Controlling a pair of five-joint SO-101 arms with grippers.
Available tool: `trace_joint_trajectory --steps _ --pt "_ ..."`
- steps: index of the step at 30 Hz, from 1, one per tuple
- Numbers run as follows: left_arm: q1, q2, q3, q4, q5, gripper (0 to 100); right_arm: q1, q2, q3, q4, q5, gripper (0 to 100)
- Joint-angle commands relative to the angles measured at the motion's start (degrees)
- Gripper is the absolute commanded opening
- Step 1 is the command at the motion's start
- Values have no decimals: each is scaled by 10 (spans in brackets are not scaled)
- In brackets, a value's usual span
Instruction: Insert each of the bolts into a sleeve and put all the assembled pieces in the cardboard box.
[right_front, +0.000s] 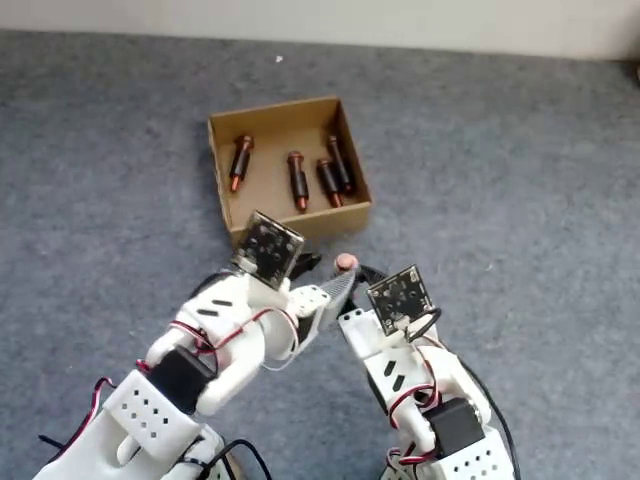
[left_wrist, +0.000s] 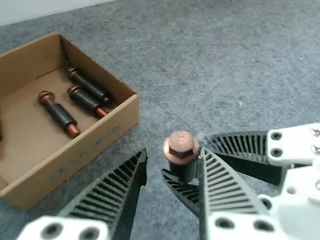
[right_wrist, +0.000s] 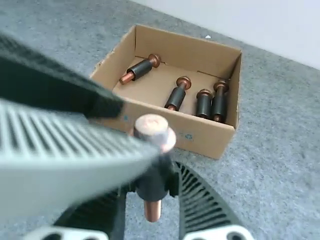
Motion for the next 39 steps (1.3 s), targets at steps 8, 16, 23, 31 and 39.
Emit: trace_joint_trajectory --steps 8,16,23,31,39 --pt "-87 -44 -79 95 -7 178 8 -12 -6 -22 4 5" --pt "-178 -245 12 134 -28 181 9 -12 -4 -53 4 5" --pt "-273 -377 150 129 -78 178 9 -12 -4 -51 4 5" --pt "-311 -362 248 128 -79 178 9 -12 -9 -51 4 5" --pt "-315 -360 301 117 -80 178 9 -12 -22 -56 6 6"
